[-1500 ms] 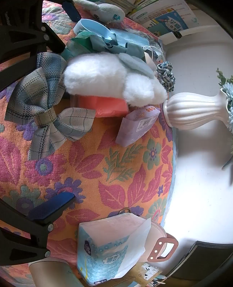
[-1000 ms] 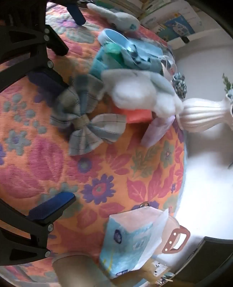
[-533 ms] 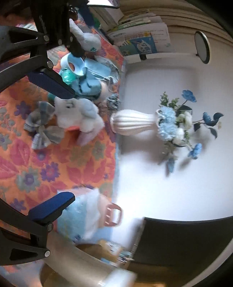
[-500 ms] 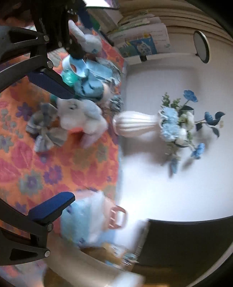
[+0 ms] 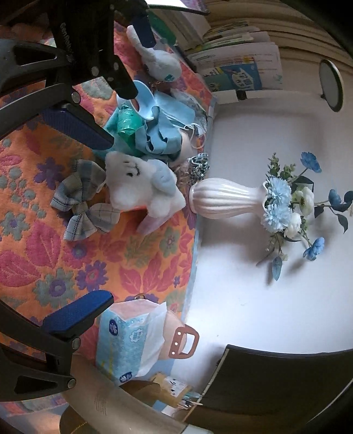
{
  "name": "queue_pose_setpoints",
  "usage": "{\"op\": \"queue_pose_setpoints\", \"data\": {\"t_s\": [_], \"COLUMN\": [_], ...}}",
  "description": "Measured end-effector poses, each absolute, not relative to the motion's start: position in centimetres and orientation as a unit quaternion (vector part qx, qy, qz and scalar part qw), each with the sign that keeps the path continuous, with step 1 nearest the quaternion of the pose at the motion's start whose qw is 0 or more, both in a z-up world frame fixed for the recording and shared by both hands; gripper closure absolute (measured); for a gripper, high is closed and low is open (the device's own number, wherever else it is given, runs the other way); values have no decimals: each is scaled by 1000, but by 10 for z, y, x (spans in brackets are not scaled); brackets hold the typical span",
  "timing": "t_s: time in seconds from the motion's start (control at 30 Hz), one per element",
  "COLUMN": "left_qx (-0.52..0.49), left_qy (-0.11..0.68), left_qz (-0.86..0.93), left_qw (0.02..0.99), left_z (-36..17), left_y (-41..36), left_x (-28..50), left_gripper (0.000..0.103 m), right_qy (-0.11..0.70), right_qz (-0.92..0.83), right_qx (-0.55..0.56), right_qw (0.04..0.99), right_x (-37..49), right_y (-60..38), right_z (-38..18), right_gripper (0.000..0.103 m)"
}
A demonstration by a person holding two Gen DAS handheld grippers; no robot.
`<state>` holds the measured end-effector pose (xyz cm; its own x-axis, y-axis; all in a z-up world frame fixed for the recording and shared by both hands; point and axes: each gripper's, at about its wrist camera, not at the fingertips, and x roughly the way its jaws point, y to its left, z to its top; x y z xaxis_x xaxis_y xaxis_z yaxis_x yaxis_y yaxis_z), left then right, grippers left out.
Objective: Organize soft objects
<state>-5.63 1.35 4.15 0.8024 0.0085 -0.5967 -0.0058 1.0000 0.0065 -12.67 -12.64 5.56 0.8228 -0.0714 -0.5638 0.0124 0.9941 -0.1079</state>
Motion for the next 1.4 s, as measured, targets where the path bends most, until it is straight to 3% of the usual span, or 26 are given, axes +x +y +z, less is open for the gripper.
{"op": "queue_pose_setpoints", "data": {"t_s": [1.4], "left_qx": [-11], "left_qy": [320], "left_qz": [1], "left_qw": [948], "left_z": [42], "left_y": [14], "left_x": [-53], "left_gripper": [1], "right_qy": [301], "right_qz": [-30], "right_qx": [-53], "right_qw": [952], "right_x": [-125], "right_y": [-125], "right_z": [56], "right_gripper": [0]}}
